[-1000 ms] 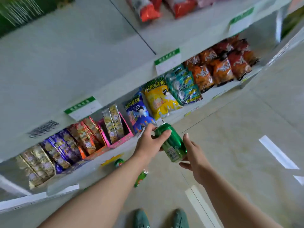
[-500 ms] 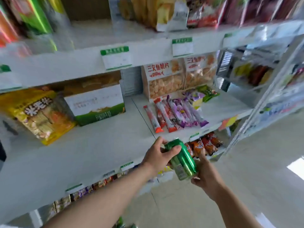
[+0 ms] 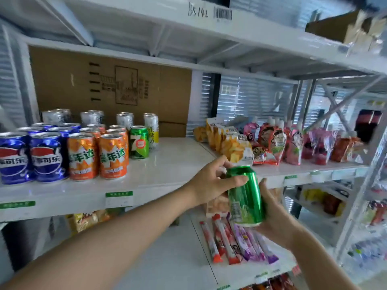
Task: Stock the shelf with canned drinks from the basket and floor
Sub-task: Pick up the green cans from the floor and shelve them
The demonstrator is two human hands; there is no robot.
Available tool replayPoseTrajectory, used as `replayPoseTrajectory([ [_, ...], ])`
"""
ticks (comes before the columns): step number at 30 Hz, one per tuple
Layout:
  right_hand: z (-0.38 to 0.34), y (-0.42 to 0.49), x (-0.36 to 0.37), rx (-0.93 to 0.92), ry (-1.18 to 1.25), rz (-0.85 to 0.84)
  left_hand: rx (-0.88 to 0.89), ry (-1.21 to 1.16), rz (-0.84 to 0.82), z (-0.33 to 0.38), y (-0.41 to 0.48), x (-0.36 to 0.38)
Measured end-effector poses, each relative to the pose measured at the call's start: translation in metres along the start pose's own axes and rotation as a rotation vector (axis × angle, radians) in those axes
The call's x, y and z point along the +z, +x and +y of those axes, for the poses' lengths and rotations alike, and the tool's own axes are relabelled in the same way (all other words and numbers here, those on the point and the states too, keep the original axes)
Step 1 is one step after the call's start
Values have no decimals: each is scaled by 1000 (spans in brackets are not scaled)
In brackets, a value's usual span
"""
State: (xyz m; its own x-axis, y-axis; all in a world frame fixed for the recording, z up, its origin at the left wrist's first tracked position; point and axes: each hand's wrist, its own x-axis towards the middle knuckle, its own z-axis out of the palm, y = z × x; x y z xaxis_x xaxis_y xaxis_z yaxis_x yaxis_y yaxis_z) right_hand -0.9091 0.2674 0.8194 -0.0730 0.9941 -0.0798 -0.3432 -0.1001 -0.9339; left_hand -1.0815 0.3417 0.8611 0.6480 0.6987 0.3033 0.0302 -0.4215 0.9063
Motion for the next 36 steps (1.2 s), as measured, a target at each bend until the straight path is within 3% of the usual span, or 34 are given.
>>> replayPoseTrajectory([
  [4, -33, 19, 44, -44, -175, -58, 45, -3, 10, 36, 2, -51],
  [9, -42, 53, 97, -124, -180, -171, 37, 130, 9, 57, -3, -119],
  [15, -34, 98, 144, -147, -223, -238, -57, 146, 76, 50, -24, -182],
  [18, -23, 120, 162, -142, -261, -259, -128, 267, 119, 44, -31, -205],
  [24, 0, 148, 169, -223, -389, -215, -154, 835, 155, 40, -23, -216],
  [32, 24, 165, 170, -456, -544, 34, -165, 955, 216, 52, -8, -199],
  [36, 19, 164, 162, -355, -453, -73, -194, 1041, 302, 50, 4, -189],
])
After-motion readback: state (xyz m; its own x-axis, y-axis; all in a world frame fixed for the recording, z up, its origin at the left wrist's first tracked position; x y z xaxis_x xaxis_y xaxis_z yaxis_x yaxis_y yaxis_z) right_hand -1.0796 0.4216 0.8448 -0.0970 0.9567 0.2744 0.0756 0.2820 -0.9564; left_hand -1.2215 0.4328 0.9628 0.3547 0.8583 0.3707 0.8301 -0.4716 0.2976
